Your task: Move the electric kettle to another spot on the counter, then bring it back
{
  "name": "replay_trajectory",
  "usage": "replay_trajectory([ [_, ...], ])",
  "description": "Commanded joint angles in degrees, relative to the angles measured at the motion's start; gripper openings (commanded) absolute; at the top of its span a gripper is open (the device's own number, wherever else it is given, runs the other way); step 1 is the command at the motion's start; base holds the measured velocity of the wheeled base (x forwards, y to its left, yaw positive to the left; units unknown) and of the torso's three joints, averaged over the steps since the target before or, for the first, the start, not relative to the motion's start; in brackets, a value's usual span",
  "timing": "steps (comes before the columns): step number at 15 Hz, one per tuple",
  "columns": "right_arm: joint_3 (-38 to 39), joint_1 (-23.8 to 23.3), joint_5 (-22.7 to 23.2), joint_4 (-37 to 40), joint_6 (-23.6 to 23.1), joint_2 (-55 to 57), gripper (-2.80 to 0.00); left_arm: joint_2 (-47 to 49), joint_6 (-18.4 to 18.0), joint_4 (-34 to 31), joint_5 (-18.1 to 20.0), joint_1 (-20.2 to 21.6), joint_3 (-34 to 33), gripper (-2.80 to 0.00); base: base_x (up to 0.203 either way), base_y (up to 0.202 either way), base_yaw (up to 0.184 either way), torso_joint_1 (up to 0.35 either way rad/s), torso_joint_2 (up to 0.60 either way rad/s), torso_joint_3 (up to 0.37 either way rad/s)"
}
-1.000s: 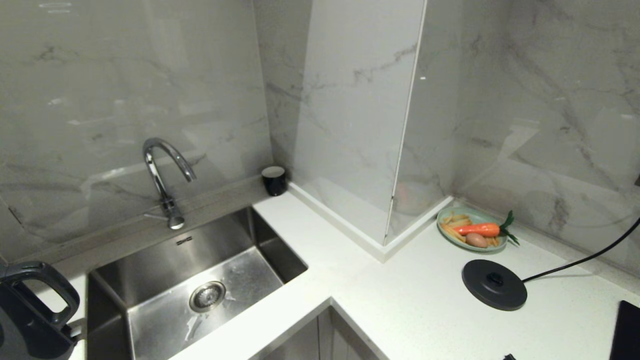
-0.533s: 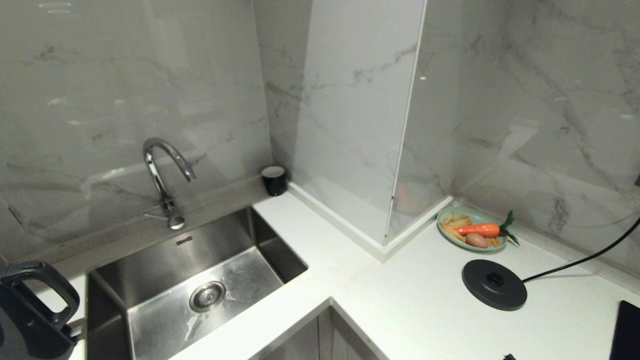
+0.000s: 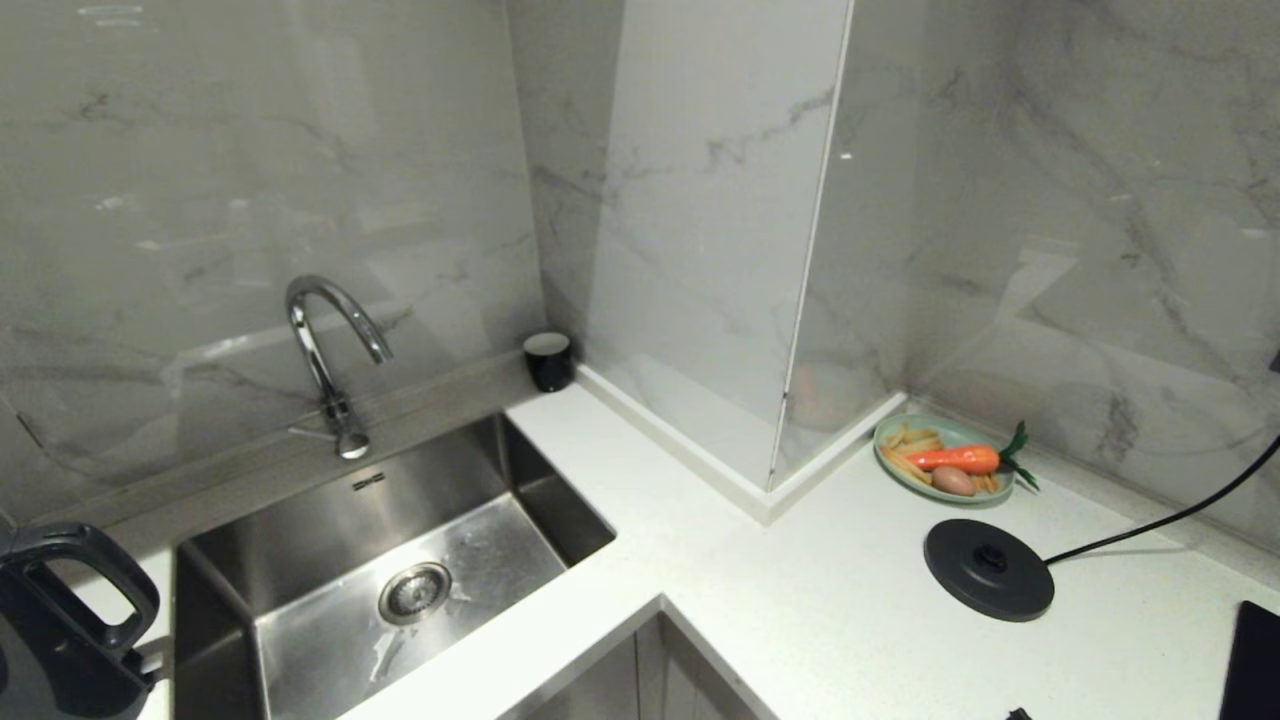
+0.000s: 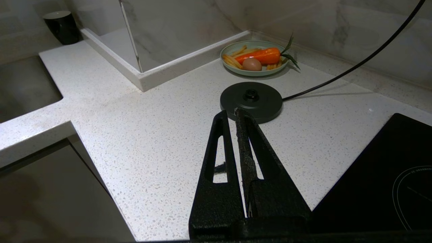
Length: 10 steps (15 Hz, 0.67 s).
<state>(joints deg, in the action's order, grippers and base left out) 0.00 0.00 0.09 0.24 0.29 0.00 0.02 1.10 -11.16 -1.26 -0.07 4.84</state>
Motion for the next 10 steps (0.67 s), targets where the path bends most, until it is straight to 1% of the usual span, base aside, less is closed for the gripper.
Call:
replay_trajectory([
  [1, 0.0, 0.0, 0.0, 0.02, -0.02, 0.0, -2.8, 0.04, -0.13, 1.4, 0.16, -0.01, -0.53, -2.8, 0.0, 0.0, 0.0, 0.0, 0.0, 0.0],
  [7, 0.0, 0.0, 0.0, 0.03, -0.02, 0.0, -2.8, 0.06, 0.05, 1.4, 0.2, -0.05, -0.53, -2.8, 0.0, 0.0, 0.0, 0.0, 0.0, 0.0],
  [10, 0.0, 0.0, 0.0, -0.06, -0.02, 0.0, -2.8, -0.02, 1.1, 1.4, 0.01, 0.16, -0.53, -2.8, 0.0, 0.0, 0.0, 0.0, 0.0, 0.0],
])
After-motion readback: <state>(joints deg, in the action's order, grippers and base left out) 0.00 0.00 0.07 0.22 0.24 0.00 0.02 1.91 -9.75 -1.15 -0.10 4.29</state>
